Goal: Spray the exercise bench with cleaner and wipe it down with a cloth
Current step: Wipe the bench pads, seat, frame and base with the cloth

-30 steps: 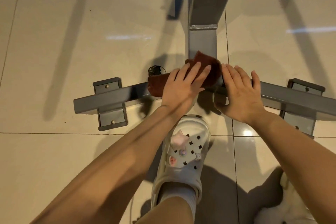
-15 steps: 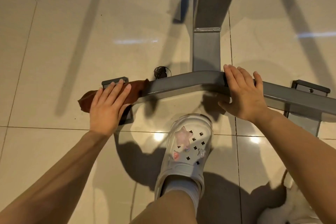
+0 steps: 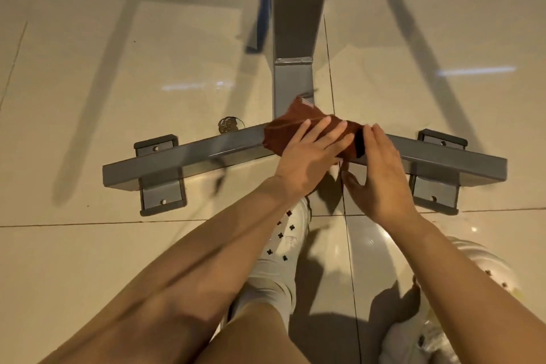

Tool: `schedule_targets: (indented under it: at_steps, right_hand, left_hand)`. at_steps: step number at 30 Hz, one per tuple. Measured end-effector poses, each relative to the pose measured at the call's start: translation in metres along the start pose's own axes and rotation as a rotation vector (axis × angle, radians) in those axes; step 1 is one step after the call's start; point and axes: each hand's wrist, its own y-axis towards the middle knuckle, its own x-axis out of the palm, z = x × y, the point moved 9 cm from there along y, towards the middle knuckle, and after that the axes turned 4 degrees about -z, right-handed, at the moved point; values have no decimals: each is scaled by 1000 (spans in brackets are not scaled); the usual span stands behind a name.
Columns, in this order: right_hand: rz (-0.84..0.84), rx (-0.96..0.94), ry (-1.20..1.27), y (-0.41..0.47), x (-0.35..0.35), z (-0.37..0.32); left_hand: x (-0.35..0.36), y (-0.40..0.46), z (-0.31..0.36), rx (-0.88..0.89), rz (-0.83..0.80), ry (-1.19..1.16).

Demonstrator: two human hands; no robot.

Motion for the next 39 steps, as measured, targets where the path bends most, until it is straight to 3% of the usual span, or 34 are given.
schedule_targets:
  at_steps: [4,6,10,12,15,19,23,29,34,39]
  right_hand:
    - [-40,-38,7,-25,-33,-3]
    - [0,-62,35,-25,-62,-18]
    - [177,-218,157,-25,-151,-90]
    - [239,-210,260,-32,-203,-125]
    - [247,-205,448,-53,-271,-173]
    - [280,-272,503,-97,-343,-225]
    - [314,-259,703,-145,-389,-233]
    - [246,-251,901,-185,-399,-233]
    - [169,-302,962,-197,-417,-227]
    - [104,-263,1353,-193,-415,-211]
  left_hand:
    - [-47,-5,-3,-71,62,-594]
    - [-95,-8,-3,-66,136,-773]
    - [-204,-20,16,52,200,-802]
    - [-251,-32,23,41,185,-837]
    - [-315,-58,34,17,176,-1004]
    - [-390,-98,58,-5,208,-1140]
    - [-437,-139,96,22,221,-1052]
    - [-442,-177,147,139,308,-653]
    - [-435,-180,140,176,242,-699]
    - [-458,-198,168,344,634,-361]
